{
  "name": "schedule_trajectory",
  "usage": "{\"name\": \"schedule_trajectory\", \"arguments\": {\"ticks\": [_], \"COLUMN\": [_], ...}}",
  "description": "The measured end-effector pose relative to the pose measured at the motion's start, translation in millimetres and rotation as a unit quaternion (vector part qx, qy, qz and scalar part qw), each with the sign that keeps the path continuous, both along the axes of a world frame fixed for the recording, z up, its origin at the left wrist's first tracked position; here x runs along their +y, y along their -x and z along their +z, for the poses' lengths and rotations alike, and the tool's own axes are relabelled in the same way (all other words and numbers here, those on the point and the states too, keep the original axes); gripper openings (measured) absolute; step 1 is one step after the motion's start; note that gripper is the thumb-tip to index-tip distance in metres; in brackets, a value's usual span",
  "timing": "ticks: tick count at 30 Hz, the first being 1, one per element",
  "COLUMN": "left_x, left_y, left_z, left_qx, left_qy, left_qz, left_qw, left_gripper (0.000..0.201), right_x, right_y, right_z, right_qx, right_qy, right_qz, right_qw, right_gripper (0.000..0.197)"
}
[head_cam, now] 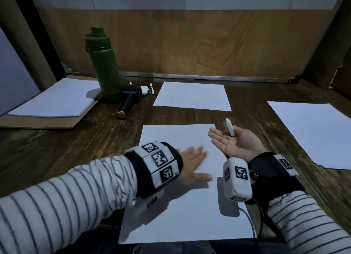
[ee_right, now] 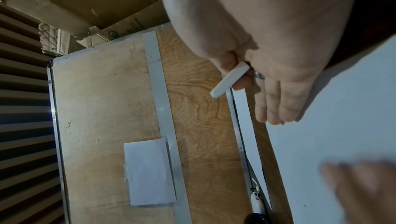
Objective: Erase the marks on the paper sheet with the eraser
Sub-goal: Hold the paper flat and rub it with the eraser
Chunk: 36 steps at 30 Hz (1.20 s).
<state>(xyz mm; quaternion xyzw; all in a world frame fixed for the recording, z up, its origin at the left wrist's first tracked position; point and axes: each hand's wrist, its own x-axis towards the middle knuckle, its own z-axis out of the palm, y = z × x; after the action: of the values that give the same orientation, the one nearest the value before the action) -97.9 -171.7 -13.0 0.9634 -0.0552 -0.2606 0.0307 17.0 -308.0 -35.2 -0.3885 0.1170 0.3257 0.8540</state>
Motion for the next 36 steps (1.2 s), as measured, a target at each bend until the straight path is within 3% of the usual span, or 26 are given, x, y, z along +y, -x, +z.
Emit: {"name": "schedule_trajectory", "arguments": {"ticks": [2, 4, 6, 8, 10, 13, 16, 19, 21, 23, 25, 28, 31, 33, 34, 36], "left_x": [24, 44, 46, 30, 12, 1, 14, 33, 31, 19, 12, 24, 45, 53, 52, 42], "left_y": [-4, -10, -13, -11, -12, -15, -11, -10, -15, -22, -29, -31, -26, -27, -29, -33], "left_z": [-2, 0, 1, 7, 12, 10, 9, 6, 4, 6, 5, -3, -3, -3, -1, 5], "left_qx": [0.0, 0.01, 0.002, -0.001, 0.002, 0.043, 0.027, -0.024, -0.022, -0.011, -0.001, -0.009, -0.014, -0.028, -0.04, -0.045], "left_qy": [-0.051, -0.141, -0.144, -0.085, -0.045, -0.057, -0.094, -0.137, -0.107, -0.063, -0.027, -0.046, -0.139, -0.131, -0.104, -0.051], "left_qz": [0.133, 0.194, 0.138, 0.006, -0.102, -0.154, -0.012, 0.15, 0.129, 0.015, -0.043, 0.056, 0.176, 0.236, 0.226, 0.108], "left_qw": [0.99, 0.971, 0.98, 0.996, 0.994, 0.985, 0.995, 0.979, 0.986, 0.998, 0.999, 0.997, 0.974, 0.963, 0.968, 0.992], "left_gripper": [0.091, 0.104, 0.098, 0.077, 0.065, 0.062, 0.069, 0.084, 0.092, 0.078, 0.07, 0.081, 0.09, 0.11, 0.112, 0.087], "right_x": [-1, -2, -1, 1, 3, 5, 6, 6, 6, 6, 6, 6, 7, 6, 7, 7], "right_y": [1, 1, -1, -1, -1, 0, 0, 1, 2, 3, 5, 4, 1, -1, -2, -3], "right_z": [1, 0, -1, -2, -1, 1, 1, 1, 2, 3, 3, 2, 0, -1, -1, -3], "right_qx": [0.004, 0.003, -0.009, -0.022, -0.034, -0.038, -0.043, -0.038, -0.04, -0.038, -0.031, -0.034, -0.035, -0.037, -0.038, -0.04], "right_qy": [-0.002, 0.003, 0.021, 0.04, 0.059, 0.074, 0.081, 0.083, 0.083, 0.08, 0.081, 0.083, 0.08, 0.08, 0.081, 0.086], "right_qz": [-0.004, -0.004, 0.006, 0.018, 0.026, 0.026, 0.027, 0.018, 0.018, 0.018, 0.017, 0.015, 0.02, 0.019, 0.019, 0.022], "right_qw": [1.0, 1.0, 1.0, 0.999, 0.997, 0.996, 0.995, 0.996, 0.996, 0.996, 0.996, 0.996, 0.996, 0.996, 0.996, 0.995], "right_gripper": [0.044, 0.043, 0.042, 0.04, 0.039, 0.037, 0.036, 0.038, 0.039, 0.038, 0.038, 0.038, 0.038, 0.037, 0.038, 0.039]}}
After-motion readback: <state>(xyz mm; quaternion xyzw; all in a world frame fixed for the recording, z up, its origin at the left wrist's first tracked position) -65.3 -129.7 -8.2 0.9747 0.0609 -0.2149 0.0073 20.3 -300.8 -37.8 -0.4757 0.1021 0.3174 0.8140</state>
